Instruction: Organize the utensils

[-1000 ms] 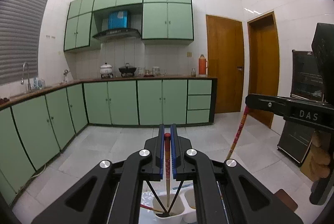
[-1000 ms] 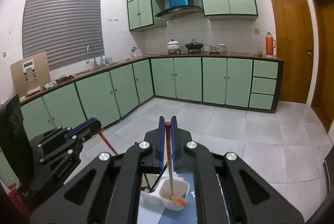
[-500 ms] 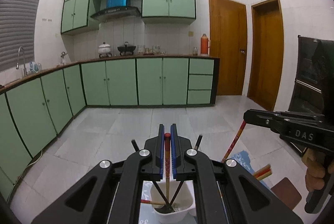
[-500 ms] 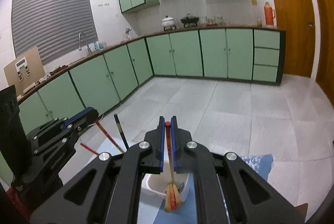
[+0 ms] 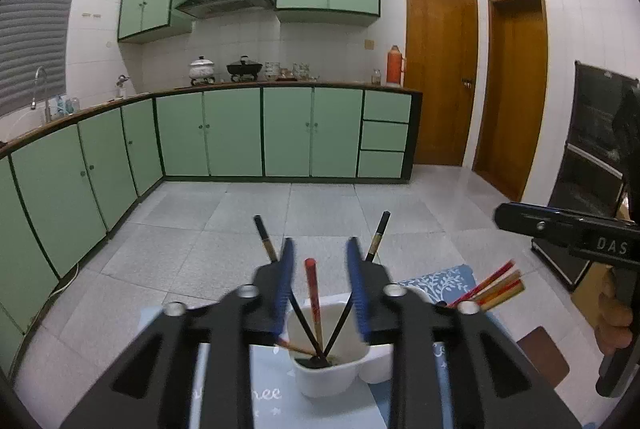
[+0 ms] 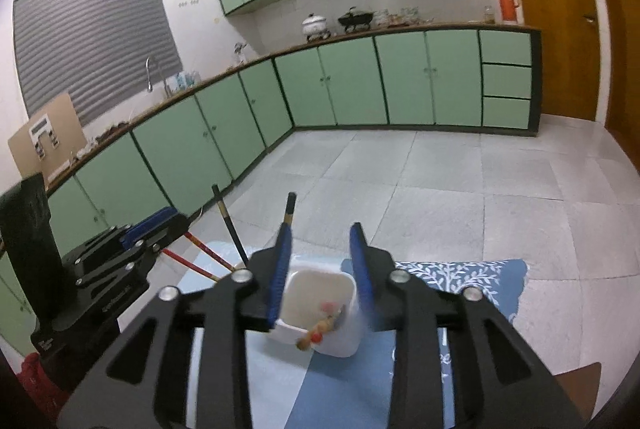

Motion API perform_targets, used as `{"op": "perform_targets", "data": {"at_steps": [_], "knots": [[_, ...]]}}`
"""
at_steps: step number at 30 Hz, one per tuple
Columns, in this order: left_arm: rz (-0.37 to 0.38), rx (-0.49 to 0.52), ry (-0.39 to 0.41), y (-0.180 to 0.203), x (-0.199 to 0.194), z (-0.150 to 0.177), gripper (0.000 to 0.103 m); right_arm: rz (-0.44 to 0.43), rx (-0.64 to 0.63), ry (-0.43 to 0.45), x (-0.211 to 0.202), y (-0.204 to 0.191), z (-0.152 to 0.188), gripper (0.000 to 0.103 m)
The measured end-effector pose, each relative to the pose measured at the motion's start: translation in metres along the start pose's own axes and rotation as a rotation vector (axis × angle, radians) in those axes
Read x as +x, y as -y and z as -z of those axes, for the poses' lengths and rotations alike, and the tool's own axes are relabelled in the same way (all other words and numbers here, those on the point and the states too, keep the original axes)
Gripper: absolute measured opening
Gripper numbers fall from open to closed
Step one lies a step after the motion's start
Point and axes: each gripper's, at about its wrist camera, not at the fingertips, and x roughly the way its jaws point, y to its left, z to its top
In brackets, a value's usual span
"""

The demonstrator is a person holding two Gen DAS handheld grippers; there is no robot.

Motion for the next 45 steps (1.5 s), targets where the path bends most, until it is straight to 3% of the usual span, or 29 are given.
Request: {"op": "perform_targets", "data": {"at_steps": [5, 11, 17, 26, 45], "knots": [[-0.023, -0.026, 0.030, -0.001, -0.036, 0.003, 0.052, 0.040, 0.006, 0.064, -0.041, -0.001, 0.015, 0.061], [-0.038, -0.034, 0.060, 0.007, -0.080, 0.015, 0.068, 0.075, -0.014, 0.109, -0.084, -0.012, 0.043, 0.084], [-0.051, -0.042, 0.059, 0.015, -0.121, 0.032, 0.080, 0.067, -0.018, 0.112, -0.118, -0.026, 0.074, 0.095], [-0.055, -0.049, 0.041, 0.023, -0.166, 0.050, 0.096, 0.042, -0.062, 0.108, -0.153, -0.054, 0.107, 0.098], [-0.052, -0.012, 0.071, 0.049, -0.238, 0.075, 0.097, 0.007, -0.084, 0.129, -0.205, -0.088, 0.131, 0.098]]}}
